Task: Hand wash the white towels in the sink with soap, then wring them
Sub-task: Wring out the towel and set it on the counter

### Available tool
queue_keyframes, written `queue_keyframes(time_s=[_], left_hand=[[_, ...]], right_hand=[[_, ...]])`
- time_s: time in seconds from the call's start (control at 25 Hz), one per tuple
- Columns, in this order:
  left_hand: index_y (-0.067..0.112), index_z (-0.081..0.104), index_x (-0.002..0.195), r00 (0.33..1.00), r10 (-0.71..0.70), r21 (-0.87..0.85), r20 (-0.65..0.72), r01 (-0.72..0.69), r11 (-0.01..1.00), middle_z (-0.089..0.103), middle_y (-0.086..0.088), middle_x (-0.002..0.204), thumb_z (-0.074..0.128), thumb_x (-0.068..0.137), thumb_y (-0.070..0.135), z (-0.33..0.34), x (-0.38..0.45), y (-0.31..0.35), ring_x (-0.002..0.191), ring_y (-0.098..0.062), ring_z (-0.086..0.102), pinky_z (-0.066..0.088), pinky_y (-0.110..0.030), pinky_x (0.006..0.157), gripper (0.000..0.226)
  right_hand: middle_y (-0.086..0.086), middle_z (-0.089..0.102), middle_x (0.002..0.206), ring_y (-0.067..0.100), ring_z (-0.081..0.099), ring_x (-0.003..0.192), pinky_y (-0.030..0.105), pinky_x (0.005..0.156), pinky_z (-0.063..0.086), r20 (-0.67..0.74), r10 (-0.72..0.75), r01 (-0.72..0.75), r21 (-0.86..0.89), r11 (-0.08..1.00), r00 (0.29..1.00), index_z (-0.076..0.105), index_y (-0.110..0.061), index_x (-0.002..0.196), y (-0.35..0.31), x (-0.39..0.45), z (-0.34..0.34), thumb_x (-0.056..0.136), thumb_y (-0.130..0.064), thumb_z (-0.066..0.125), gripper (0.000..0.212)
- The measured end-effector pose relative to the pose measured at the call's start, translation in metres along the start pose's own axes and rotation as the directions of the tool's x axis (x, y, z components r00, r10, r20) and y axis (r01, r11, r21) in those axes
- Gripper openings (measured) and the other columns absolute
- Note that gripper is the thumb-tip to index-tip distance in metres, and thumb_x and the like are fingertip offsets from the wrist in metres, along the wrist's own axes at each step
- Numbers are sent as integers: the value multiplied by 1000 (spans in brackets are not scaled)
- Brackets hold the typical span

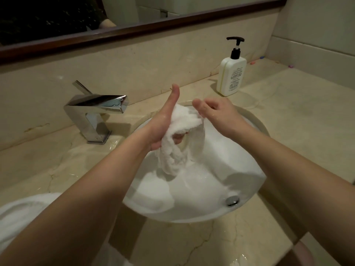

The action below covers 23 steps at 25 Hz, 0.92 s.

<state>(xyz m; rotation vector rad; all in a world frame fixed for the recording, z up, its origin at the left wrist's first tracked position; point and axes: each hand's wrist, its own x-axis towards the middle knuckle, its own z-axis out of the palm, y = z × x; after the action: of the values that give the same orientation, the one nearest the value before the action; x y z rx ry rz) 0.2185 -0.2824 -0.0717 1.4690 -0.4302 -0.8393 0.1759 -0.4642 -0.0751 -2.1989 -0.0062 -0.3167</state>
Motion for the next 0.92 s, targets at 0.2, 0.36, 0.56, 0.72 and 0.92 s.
queue_keyframes(time_s=[0.2,0.36,0.56,0.72,0.92], left_hand=[[9,69,87,988,-114,122,105,101,987,44,-13,72,29,73,99,-2,5,25,62,-24,40,30,-34,58,100],[8,72,113,958,-232,209,170,195,958,56,-25,97,35,76,96,-1,10,31,84,-38,53,48,-47,76,102],[13,64,121,953,-125,352,274,22,936,74,-17,107,79,63,75,4,0,21,101,-30,72,57,-40,92,86],[17,70,103,983,181,418,-18,-157,895,76,4,83,87,57,45,32,11,19,79,-15,73,57,-37,81,56],[-1,65,109,924,354,-183,-148,-377,908,74,-11,87,80,83,30,77,31,27,79,-24,71,60,-35,71,43]], right_hand=[[4,65,132,17,64,119,32,103,51,515,-100,-93,337,937,852,52,-15,140,-7,-2,-2,67,-62,82,91],[2,77,101,19,75,92,30,85,58,460,-42,-58,201,978,887,71,-22,116,-19,-7,-28,83,-34,81,37],[6,77,88,22,75,78,30,70,60,305,43,-118,233,965,951,72,-8,101,-17,-18,-58,80,-30,81,32],[7,75,81,21,73,73,31,68,60,107,106,-146,507,849,989,70,-4,94,-10,-20,-72,89,-27,72,23],[15,75,101,29,73,94,37,81,59,58,138,-139,691,709,989,73,-6,105,3,-26,-69,85,-53,64,52]])
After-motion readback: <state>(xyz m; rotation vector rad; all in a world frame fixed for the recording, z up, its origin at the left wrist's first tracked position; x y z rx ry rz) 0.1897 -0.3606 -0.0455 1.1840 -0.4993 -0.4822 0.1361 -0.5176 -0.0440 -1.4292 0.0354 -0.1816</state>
